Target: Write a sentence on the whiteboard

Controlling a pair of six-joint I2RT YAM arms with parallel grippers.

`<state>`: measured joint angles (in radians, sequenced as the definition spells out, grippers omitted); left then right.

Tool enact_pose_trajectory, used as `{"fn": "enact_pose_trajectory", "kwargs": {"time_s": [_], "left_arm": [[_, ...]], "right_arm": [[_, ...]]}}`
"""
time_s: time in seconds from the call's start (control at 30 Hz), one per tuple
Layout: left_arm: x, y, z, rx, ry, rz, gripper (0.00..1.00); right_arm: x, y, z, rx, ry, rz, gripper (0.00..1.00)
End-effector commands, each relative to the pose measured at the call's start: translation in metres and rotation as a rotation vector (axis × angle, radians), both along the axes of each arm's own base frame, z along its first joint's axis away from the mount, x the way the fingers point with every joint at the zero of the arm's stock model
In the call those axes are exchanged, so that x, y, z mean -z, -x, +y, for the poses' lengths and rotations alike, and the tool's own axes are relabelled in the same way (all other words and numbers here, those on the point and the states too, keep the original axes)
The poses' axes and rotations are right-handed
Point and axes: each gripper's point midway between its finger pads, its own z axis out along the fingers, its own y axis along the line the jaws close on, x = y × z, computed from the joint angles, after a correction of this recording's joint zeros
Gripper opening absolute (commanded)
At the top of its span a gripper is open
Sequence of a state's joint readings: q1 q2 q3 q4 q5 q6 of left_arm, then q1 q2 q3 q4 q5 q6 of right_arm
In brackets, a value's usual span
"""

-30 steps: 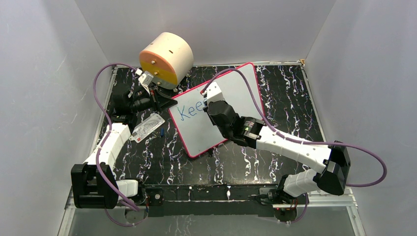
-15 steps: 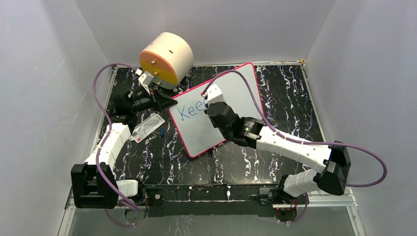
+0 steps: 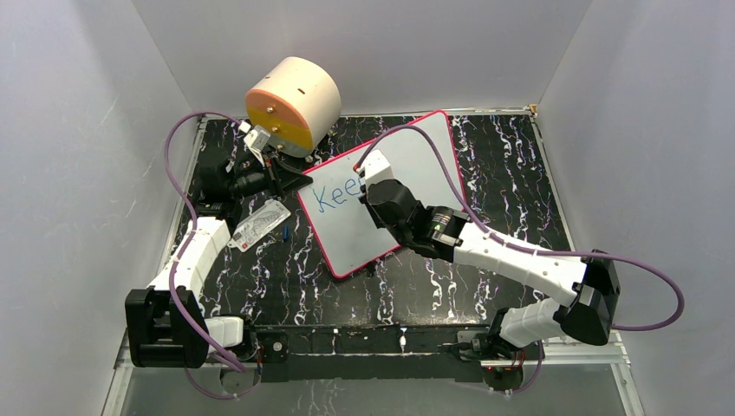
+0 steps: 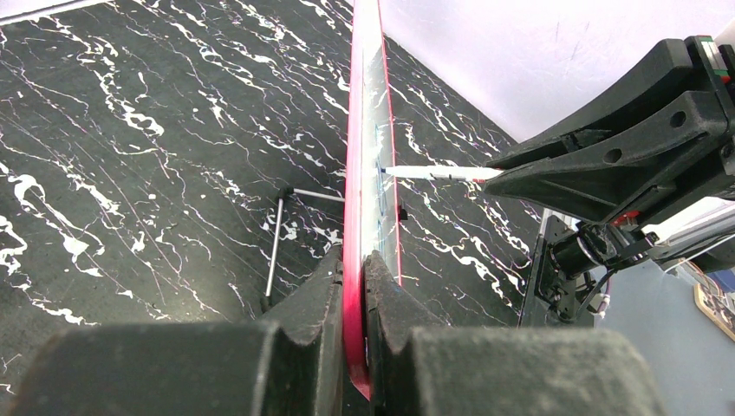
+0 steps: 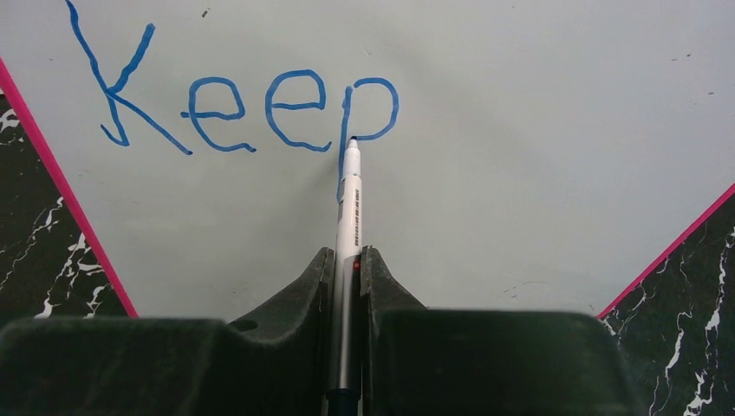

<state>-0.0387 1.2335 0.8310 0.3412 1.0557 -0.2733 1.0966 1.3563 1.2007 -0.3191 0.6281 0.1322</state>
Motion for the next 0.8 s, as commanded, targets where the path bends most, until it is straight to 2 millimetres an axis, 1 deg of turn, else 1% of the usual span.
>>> {"fn": "enact_pose_trajectory", "kwargs": {"time_s": [0.0, 0.2, 0.43, 0.6, 0.73, 0.77], "left_arm": [[0.008, 0.017, -0.01, 0.094, -0.026, -0.05, 0.0], [0.008, 0.016, -0.01, 0.091, -0.027, -0.049, 0.0], [0.009, 0.016, -0.009, 0.086, -0.03, -0.046, 0.0], [0.01, 0.015, -0.009, 0.083, -0.032, -0.045, 0.0], [0.011, 0.015, -0.009, 0.084, -0.034, -0.042, 0.0], [0.011, 0.015, -0.009, 0.083, -0.035, -0.042, 0.0]], "right_arm": [[-0.015, 0.001, 0.011, -0.033, -0.092, -0.003, 0.0], [-0.02, 0.001, 0.008, -0.027, -0.108, -0.017, 0.0], [-0.036, 0.006, 0.002, -0.035, -0.153, -0.038, 0.0], [-0.039, 0.003, -0.013, 0.008, -0.139, -0.072, 0.0], [-0.042, -0.004, -0.029, 0.049, -0.126, -0.093, 0.0], [-0.043, -0.005, -0.03, 0.05, -0.127, -0.095, 0.0]]}}
